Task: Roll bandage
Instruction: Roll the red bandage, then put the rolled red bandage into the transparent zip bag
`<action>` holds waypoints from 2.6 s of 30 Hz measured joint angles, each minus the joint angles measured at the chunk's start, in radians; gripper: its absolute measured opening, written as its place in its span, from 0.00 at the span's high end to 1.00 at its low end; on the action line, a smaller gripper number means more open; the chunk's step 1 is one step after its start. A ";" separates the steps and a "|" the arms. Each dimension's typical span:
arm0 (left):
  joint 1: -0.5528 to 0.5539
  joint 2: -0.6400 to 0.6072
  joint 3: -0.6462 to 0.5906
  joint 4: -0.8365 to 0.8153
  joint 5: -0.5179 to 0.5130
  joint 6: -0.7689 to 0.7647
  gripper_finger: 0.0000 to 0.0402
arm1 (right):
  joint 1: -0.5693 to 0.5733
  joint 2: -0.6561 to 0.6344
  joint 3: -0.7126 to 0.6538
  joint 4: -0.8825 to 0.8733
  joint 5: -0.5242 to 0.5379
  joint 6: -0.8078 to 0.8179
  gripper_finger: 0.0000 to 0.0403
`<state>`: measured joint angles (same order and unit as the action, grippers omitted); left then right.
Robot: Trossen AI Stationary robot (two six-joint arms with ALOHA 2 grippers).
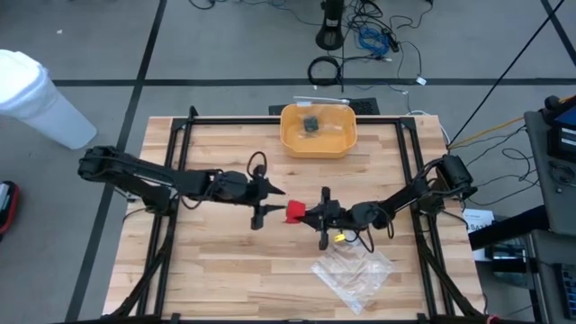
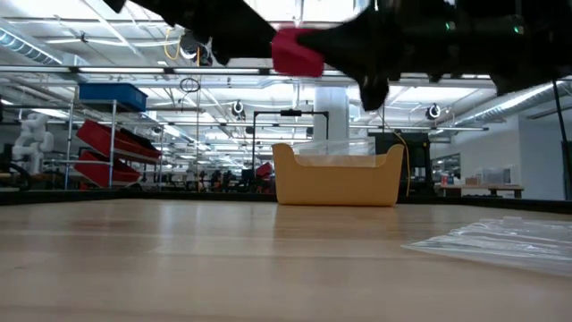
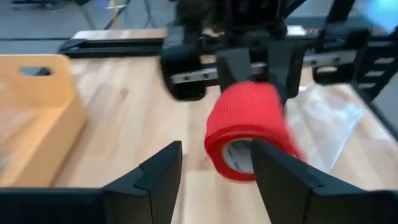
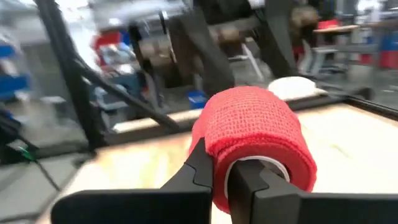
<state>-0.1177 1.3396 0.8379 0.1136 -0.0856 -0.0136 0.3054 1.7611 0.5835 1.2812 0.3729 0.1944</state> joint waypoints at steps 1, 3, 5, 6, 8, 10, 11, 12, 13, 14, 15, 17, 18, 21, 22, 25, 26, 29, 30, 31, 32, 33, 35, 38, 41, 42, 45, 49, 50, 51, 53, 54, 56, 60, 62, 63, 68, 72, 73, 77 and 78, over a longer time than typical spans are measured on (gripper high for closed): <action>0.001 -0.018 0.002 -0.035 -0.012 0.005 0.50 | 0.001 0.000 -0.013 -0.010 0.033 -0.012 0.98; 0.001 -0.052 0.003 -0.118 -0.056 0.011 0.50 | -0.002 -0.002 -0.048 -0.007 0.095 -0.018 0.98; 0.001 -0.075 0.002 -0.177 -0.105 -0.002 0.50 | -0.023 -0.004 -0.096 -0.004 0.146 -0.010 0.98; 0.001 -0.086 0.002 -0.187 -0.126 -0.005 0.50 | -0.038 -0.004 -0.122 -0.015 0.159 0.006 0.98; -0.002 -0.104 0.002 -0.195 -0.145 -0.006 0.50 | -0.078 -0.004 -0.168 -0.062 0.155 0.065 0.98; -0.009 -0.109 0.002 -0.192 -0.147 -0.006 0.50 | -0.111 -0.004 -0.205 -0.127 0.146 0.110 0.98; -0.010 -0.108 0.002 -0.196 -0.147 -0.006 0.50 | -0.124 -0.004 -0.216 -0.165 0.132 0.105 0.98; -0.013 -0.108 0.002 -0.196 -0.147 -0.005 0.50 | -0.130 -0.004 -0.222 -0.210 0.118 0.087 0.98; -0.016 -0.107 0.002 -0.196 -0.151 -0.006 0.50 | -0.129 -0.004 -0.224 -0.250 0.103 0.060 0.98; -0.016 -0.108 0.002 -0.194 -0.152 -0.006 0.50 | -0.129 -0.005 -0.222 -0.285 0.081 0.032 0.98; -0.016 -0.108 0.002 -0.189 -0.153 -0.005 0.50 | -0.128 -0.010 -0.217 -0.329 0.062 0.013 0.99; -0.016 -0.108 0.002 -0.187 -0.155 -0.005 0.50 | -0.138 -0.037 -0.179 -0.445 0.011 0.006 0.99; -0.016 -0.107 0.002 -0.187 -0.155 -0.005 0.50 | -0.145 -0.059 -0.148 -0.534 -0.021 0.006 0.99; -0.015 -0.107 0.002 -0.182 -0.155 -0.005 0.50 | -0.161 -0.110 0.000 -0.917 -0.078 -0.006 0.99; -0.015 -0.107 0.002 -0.183 -0.155 -0.005 0.50 | -0.165 -0.119 0.065 -1.065 -0.083 -0.020 0.99; -0.015 -0.107 0.002 -0.182 -0.155 -0.005 0.50 | -0.179 -0.121 0.259 -1.473 -0.097 -0.070 0.99; -0.015 -0.107 0.002 -0.182 -0.155 -0.005 0.50 | -0.188 -0.117 0.316 -1.574 -0.108 -0.088 0.99; -0.015 -0.107 0.002 -0.183 -0.155 -0.005 0.51 | -0.227 -0.110 0.464 -1.774 -0.200 -0.156 0.99; -0.015 -0.107 0.002 -0.183 -0.155 -0.005 0.51 | -0.246 -0.105 0.502 -1.814 -0.247 -0.184 0.99; -0.015 -0.107 0.002 -0.182 -0.155 -0.005 0.51 | -0.265 -0.100 0.533 -1.836 -0.295 -0.213 0.99; -0.015 -0.107 0.001 -0.183 -0.155 -0.007 0.51 | -0.286 -0.096 0.556 -1.860 -0.348 -0.246 0.99; -0.015 -0.107 0.001 -0.183 -0.155 -0.014 0.51 | -0.306 -0.087 0.574 -1.881 -0.401 -0.282 0.99; -0.015 -0.107 0.001 -0.181 -0.156 -0.037 0.51 | -0.342 -0.071 0.590 -1.905 -0.483 -0.354 0.98; -0.015 -0.107 0.001 -0.175 -0.156 -0.048 0.51 | -0.387 -0.034 0.591 -1.942 -0.528 -0.401 0.95; -0.015 -0.107 0.001 -0.175 -0.156 -0.040 0.51 | -0.415 0.006 0.592 -1.988 -0.534 -0.394 0.94; -0.015 -0.107 0.000 -0.175 -0.156 -0.033 0.51 | -0.420 0.020 0.592 -2.003 -0.534 -0.393 0.94; -0.015 -0.107 0.000 -0.173 -0.157 -0.032 0.51 | -0.417 0.035 0.592 -2.019 -0.536 -0.439 0.93; -0.015 -0.107 0.000 -0.173 -0.158 -0.052 0.51 | -0.397 0.034 0.592 -2.002 -0.540 -0.474 0.87; -0.015 -0.107 0.000 -0.173 -0.159 -0.058 0.51 | -0.393 0.032 0.592 -1.994 -0.540 -0.472 0.83; -0.015 -0.107 0.000 -0.173 -0.159 -0.059 0.51 | -0.390 0.031 0.593 -1.986 -0.541 -0.466 0.80; -0.015 -0.107 0.000 -0.173 -0.159 -0.059 0.51 | -0.387 0.031 0.600 -1.991 -0.536 -0.446 0.71; -0.015 -0.107 0.000 -0.172 -0.159 -0.059 0.51 | -0.387 0.031 0.603 -1.987 -0.530 -0.437 0.66; -0.015 -0.106 0.000 -0.171 -0.159 -0.059 0.51 | -0.389 0.031 0.610 -1.982 -0.525 -0.422 0.57; -0.015 -0.105 0.000 -0.171 -0.159 -0.059 0.51 | -0.389 0.031 0.663 -2.002 -0.525 -0.385 0.43; -0.015 -0.105 0.000 -0.171 -0.159 -0.059 0.51 | -0.383 0.031 0.701 -2.027 -0.528 -0.347 0.39; -0.015 -0.105 0.000 -0.171 -0.159 -0.059 0.51 | -0.377 0.030 0.721 -2.045 -0.529 -0.333 0.38; -0.015 -0.105 0.000 -0.172 -0.159 -0.059 0.51 | -0.328 0.029 0.783 -2.155 -0.524 -0.294 0.38; -0.016 -0.105 0.000 -0.176 -0.157 -0.059 0.51 | -0.277 0.029 0.784 -2.304 -0.441 -0.219 0.42; -0.018 -0.105 0.000 -0.176 -0.154 -0.059 0.51 | -0.260 0.029 0.784 -2.341 -0.425 -0.195 0.43; -0.036 -0.100 0.000 -0.175 -0.160 -0.054 0.51 | -0.170 0.023 0.767 -2.358 -0.423 -0.124 0.47; -0.039 -0.100 0.000 -0.167 -0.175 -0.051 0.51 | -0.144 0.020 0.766 -2.355 -0.423 -0.109 0.48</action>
<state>-0.1571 1.2400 0.8379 -0.0531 -0.2604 -0.0643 0.1611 1.7807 1.3497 -1.0742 -0.0504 0.0855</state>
